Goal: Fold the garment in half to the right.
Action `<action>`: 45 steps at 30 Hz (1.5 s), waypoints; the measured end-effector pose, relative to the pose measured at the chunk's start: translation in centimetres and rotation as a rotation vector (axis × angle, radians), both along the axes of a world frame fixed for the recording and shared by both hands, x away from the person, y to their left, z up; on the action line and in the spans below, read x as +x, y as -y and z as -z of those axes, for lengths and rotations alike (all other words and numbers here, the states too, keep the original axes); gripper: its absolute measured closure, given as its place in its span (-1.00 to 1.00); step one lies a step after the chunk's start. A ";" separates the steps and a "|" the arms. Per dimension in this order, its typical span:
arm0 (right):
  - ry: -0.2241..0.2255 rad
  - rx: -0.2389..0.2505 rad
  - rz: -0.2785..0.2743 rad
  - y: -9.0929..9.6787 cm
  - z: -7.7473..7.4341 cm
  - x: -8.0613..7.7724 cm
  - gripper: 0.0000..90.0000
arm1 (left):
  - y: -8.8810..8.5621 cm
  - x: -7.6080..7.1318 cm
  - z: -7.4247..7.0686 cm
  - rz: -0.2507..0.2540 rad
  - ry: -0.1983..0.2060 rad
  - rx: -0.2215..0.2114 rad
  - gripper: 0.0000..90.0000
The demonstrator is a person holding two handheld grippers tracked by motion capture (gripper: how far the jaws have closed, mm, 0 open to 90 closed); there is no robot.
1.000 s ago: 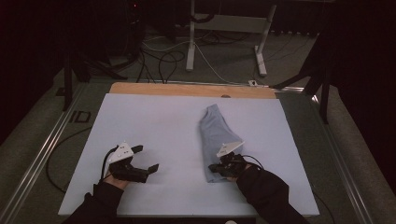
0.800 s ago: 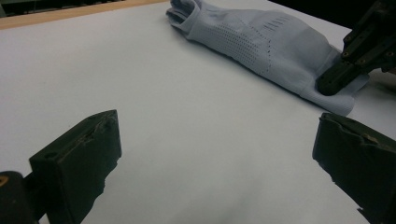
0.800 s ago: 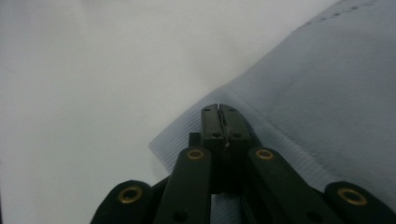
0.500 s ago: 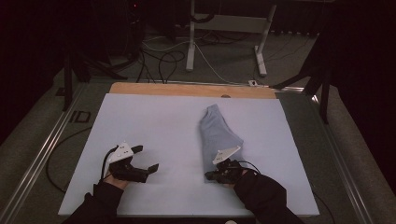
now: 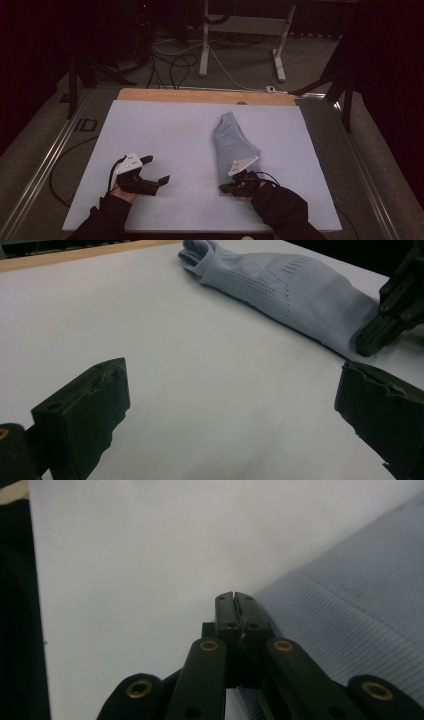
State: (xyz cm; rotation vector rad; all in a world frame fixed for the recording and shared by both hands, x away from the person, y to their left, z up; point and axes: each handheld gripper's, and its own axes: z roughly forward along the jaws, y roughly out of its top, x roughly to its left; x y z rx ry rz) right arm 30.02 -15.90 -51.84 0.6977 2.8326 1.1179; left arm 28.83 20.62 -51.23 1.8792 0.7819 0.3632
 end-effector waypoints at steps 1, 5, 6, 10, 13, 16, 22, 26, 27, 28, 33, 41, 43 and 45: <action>0.008 0.007 -0.001 0.1 -0.3 0.1 1.00 | -0.1 0.0 0.0 -0.001 0.000 -0.002 -0.96; 0.041 0.035 0.018 0.5 -1.3 0.2 0.96 | -0.2 0.1 0.0 -0.001 0.001 -0.005 -0.96; 0.043 0.043 0.024 0.7 -1.5 0.4 0.95 | -0.2 0.1 0.0 -0.001 0.001 -0.005 -0.96; 0.077 0.073 0.048 1.3 -2.5 0.7 0.83 | -0.2 0.1 0.0 0.000 0.001 -0.003 -0.96; 0.097 0.090 0.064 1.6 -3.2 1.2 0.52 | -0.2 0.1 0.0 0.001 -0.001 -0.003 -0.96; 0.107 0.101 0.068 1.7 -3.7 1.7 0.12 | -0.3 0.1 0.0 0.002 0.000 -0.002 -0.96; 0.107 0.136 0.077 1.8 -4.3 2.3 -0.57 | -0.4 0.1 0.0 -0.001 -0.001 -0.006 -0.96; 0.095 0.173 0.081 2.4 -4.4 2.8 -0.80 | -0.4 0.1 -0.1 0.003 -0.001 -0.005 -0.96; 0.094 0.174 0.088 2.5 -4.4 2.9 -0.80 | -0.4 0.1 0.0 0.003 -0.002 -0.005 -0.96; 0.102 0.173 0.087 2.7 -4.4 2.9 -0.80 | -0.4 0.1 0.0 0.003 -0.005 -0.007 -0.96; 0.116 0.193 0.094 3.5 -4.4 3.0 -0.80 | -0.4 0.1 -0.1 0.014 -0.006 -0.005 -0.96; 0.162 0.204 0.150 5.7 -4.3 2.7 -0.80 | -0.6 0.1 0.0 0.016 -0.009 -0.010 -0.96; 0.170 0.201 0.170 6.4 -4.1 2.6 -0.80 | -0.7 0.1 0.1 0.014 -0.011 -0.010 -0.96; 0.179 0.194 0.187 7.2 -3.8 2.5 -0.80 | -0.7 0.2 0.2 0.014 -0.011 -0.009 -0.96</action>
